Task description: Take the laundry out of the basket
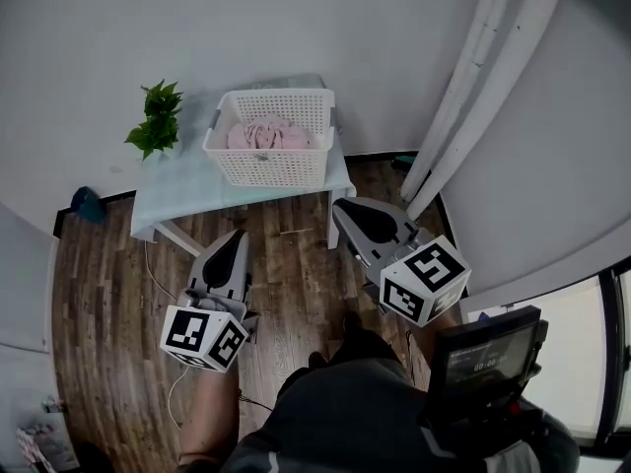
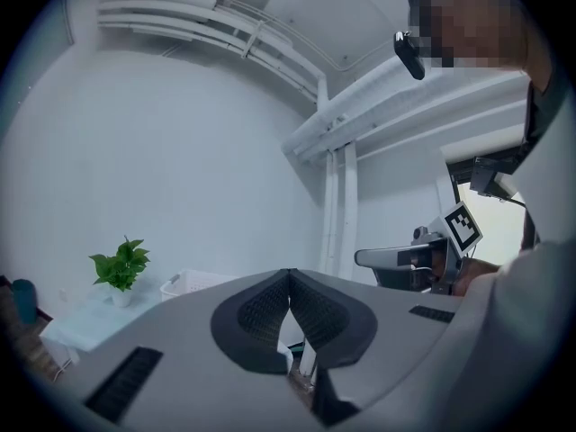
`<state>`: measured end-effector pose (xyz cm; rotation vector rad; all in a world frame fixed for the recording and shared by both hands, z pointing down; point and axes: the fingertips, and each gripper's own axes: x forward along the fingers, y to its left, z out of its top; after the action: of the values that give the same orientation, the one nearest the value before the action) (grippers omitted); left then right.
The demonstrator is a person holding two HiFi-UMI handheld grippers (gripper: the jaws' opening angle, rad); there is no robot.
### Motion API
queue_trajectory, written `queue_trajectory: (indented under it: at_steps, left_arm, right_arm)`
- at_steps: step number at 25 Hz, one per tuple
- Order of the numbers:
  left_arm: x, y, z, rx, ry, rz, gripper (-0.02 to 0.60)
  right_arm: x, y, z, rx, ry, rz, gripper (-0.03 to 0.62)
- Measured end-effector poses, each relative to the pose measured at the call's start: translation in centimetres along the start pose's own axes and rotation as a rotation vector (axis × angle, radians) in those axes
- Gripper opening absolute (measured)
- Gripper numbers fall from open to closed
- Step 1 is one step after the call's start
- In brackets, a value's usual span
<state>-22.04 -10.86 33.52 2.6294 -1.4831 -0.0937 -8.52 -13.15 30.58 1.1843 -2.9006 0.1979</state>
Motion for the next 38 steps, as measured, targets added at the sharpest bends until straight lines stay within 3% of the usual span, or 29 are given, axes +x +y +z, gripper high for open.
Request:
queue_trajectory:
  at_steps: [14, 20, 25, 33, 35, 38]
  left_arm:
    - [13.5, 4.2, 2.8, 0.081, 0.015, 0.029, 0.009]
    - [18.9, 6.5, 4.8, 0.163, 0.019, 0.066, 0.009]
    - [23.1, 7.9, 5.2, 0.263, 0.105, 0.034, 0.011]
    - [27.7, 12.8, 3.2, 0.336, 0.256, -0.066, 0.015]
    - [29.0, 14.3, 1.8, 0.350, 0.313, -0.101, 0.041]
    - [31.0, 16.2, -0.3, 0.423, 0.415, -0.176, 0.135]
  right_arm:
    - [7.6, -12.2, 3.4, 0.006, -0.058, 0.061, 0.019]
    - [9.6, -16.8, 4.8, -0.001, -0.074, 0.091, 0.018]
    - [11.0, -18.8, 5.4, 0.010, -0.081, 0.122, 0.018]
    - [14.0, -22.0, 4.6, 0.044, -0.062, 0.084, 0.018]
    - [14.9, -22.9, 4.4, 0.043, -0.054, 0.062, 0.019]
    - [16.2, -24.2, 4.4, 0.051, -0.050, 0.017, 0.019]
